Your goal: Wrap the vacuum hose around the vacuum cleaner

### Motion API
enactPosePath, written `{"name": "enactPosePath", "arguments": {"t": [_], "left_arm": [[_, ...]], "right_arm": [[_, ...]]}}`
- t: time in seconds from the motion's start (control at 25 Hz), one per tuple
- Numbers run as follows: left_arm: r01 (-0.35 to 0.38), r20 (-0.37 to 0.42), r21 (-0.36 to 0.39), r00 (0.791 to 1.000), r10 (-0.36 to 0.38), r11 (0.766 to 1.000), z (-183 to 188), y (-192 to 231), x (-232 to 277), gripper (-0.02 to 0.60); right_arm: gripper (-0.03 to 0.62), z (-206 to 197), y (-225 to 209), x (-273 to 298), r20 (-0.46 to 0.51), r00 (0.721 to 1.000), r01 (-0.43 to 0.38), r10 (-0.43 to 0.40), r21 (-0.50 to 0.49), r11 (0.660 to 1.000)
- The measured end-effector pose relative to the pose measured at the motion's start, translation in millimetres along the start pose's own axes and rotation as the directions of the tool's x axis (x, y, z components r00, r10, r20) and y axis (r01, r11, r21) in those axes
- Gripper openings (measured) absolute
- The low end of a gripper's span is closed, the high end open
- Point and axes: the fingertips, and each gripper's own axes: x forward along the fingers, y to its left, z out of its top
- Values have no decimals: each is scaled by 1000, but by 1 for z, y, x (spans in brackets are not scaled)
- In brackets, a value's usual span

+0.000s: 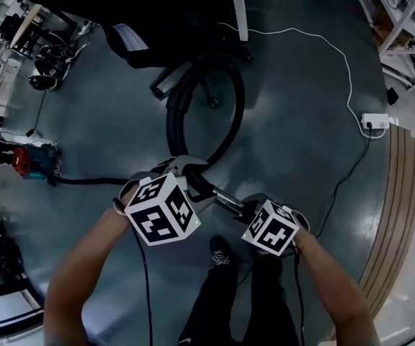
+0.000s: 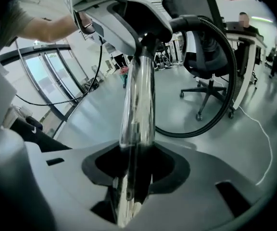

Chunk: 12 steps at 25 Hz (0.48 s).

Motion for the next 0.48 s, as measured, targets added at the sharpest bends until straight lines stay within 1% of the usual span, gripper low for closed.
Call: {"name": "enactPosePath", "arguments": {"t": [0.08, 0.16, 0.24, 0.32, 0.4, 0.48], "left_arm": [[25, -48, -12, 998, -26, 1000, -17, -6, -1, 238], [36, -110, 2, 993, -36, 999, -36, -15, -1, 238], [31, -163, 14, 986, -28, 999, -54, -22, -1, 238], [20, -204, 1, 979, -19, 1000, -72, -26, -3, 238], [11, -227, -21, 974, -16, 1000, -85, -28, -4, 238], [3, -228, -53, 973, -15, 999, -97, -29, -3, 238]], "right_arm": [[146, -1, 1, 4, -41, 999, -7, 5, -62, 998], [146, -1, 1, 8, -83, 997, -18, 7, -126, 992], [146, 1, 3, 13, -115, 993, -28, 7, -186, 982], [146, 8, 5, 19, -135, 991, -46, 14, -239, 970], [146, 13, 5, 21, -158, 987, -71, 27, -280, 957], [146, 19, 6, 22, -180, 983, -97, 42, -311, 945]]}}
